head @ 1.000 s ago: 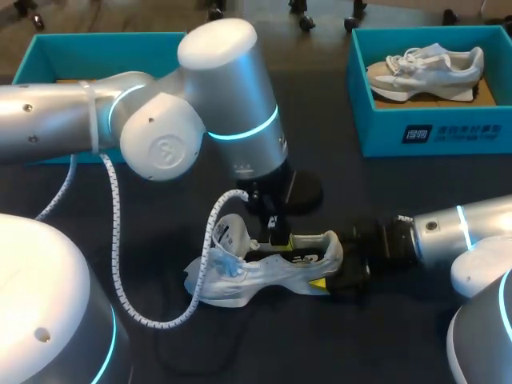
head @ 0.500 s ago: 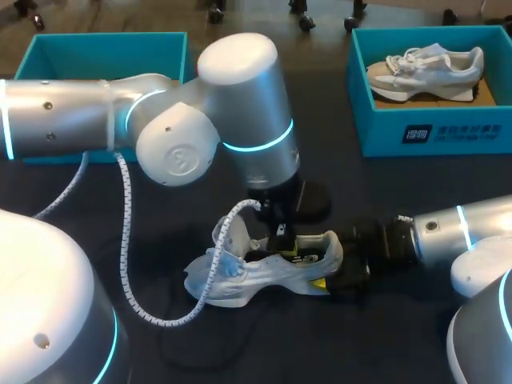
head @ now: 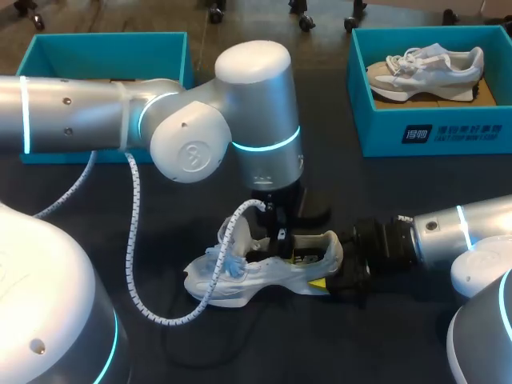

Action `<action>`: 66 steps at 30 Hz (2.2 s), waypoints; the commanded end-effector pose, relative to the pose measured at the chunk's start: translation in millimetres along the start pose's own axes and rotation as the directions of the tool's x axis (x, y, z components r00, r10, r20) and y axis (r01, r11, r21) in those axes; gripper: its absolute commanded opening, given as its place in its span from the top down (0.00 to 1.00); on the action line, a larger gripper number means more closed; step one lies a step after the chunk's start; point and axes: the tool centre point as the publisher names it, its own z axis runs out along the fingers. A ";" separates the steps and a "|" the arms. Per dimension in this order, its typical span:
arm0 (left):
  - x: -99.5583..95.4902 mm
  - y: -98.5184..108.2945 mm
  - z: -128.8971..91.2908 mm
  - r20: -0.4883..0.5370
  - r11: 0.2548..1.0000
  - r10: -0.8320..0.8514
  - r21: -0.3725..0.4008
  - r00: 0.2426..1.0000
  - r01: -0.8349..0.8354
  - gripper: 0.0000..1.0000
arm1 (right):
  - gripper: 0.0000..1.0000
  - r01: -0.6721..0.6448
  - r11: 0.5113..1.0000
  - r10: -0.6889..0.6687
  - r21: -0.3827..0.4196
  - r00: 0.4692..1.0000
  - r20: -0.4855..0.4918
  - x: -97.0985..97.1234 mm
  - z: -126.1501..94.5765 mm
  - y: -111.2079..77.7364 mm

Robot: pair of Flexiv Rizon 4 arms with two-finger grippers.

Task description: Take the shoe out of the shoebox, open the shoe tongue, remove and reinsert the insole, then place the shoe into the shoebox

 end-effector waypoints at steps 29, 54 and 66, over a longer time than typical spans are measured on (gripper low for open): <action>14.9 24.4 39.8 -0.001 0.999 -0.051 -0.007 0.999 0.051 0.64 | 1.00 0.000 1.000 0.000 0.003 1.000 0.002 -0.7 2.1 -0.3; -25.9 29.8 38.4 0.234 0.980 -0.189 -0.022 0.954 0.200 1.00 | 1.00 0.000 1.000 0.000 0.003 1.000 0.002 -0.7 2.1 -0.3; -15.3 30.9 13.3 0.122 0.983 -0.176 0.080 0.977 0.167 1.00 | 1.00 0.000 1.000 0.000 0.003 1.000 0.002 -0.7 2.1 -0.3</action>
